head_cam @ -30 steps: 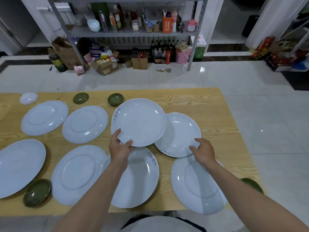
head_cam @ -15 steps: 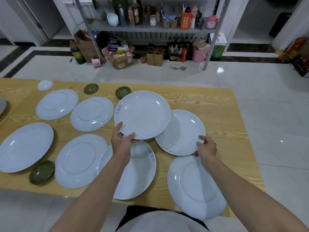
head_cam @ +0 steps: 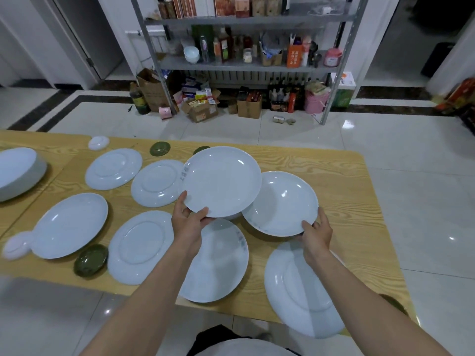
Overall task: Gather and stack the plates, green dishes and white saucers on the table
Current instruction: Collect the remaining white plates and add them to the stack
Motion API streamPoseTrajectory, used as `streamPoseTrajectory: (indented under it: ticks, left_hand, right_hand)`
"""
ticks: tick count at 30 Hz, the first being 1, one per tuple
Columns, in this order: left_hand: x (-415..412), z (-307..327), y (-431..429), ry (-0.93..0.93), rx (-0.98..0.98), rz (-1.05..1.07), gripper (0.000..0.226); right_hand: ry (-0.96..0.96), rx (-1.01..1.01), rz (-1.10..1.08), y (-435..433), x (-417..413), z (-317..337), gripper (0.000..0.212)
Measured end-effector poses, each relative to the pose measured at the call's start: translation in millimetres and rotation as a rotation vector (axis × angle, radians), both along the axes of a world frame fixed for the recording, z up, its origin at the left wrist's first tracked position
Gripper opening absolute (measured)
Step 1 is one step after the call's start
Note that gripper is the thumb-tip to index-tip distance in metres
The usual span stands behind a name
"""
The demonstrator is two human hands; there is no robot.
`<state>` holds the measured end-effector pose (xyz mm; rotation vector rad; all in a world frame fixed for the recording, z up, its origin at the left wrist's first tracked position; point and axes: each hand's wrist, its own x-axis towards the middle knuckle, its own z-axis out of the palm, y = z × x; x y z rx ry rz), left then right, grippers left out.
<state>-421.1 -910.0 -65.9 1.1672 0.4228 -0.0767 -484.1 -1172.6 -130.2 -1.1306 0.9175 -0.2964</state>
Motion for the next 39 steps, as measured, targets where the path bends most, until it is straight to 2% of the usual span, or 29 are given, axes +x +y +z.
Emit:
streamPoseTrajectory:
  ticks: [2, 7, 17, 25, 39]
  left_hand:
    - [-4.9, 7.7, 4.4, -0.01, -0.002, -0.003, 0.081]
    - [-15.4, 26.0, 17.6, -0.036, 0.019, 0.001, 0.094]
    - [-30.7, 43.5, 74.3, -0.022, -0.052, 0.051, 0.096]
    - [-50.5, 52.7, 157.0, -0.065, -0.068, 0.09, 0.097]
    - [-79.2, 64.5, 321.6, -0.086, -0.138, 0.229, 0.096]
  right_hand:
    - [-0.031, 0.043, 0.013, 8.5, -2.3, 10.2, 0.078]
    - [-0.09, 0.047, 0.111, 37.1, -4.7, 28.8, 0.066]
    - [-0.168, 0.095, 0.265, 102.8, -10.5, 39.8, 0.072]
    - [-0.157, 0.115, 0.349, 182.5, -15.7, 56.9, 0.077]
    - [-0.194, 0.153, 0.457, 352.1, -23.5, 79.1, 0.074]
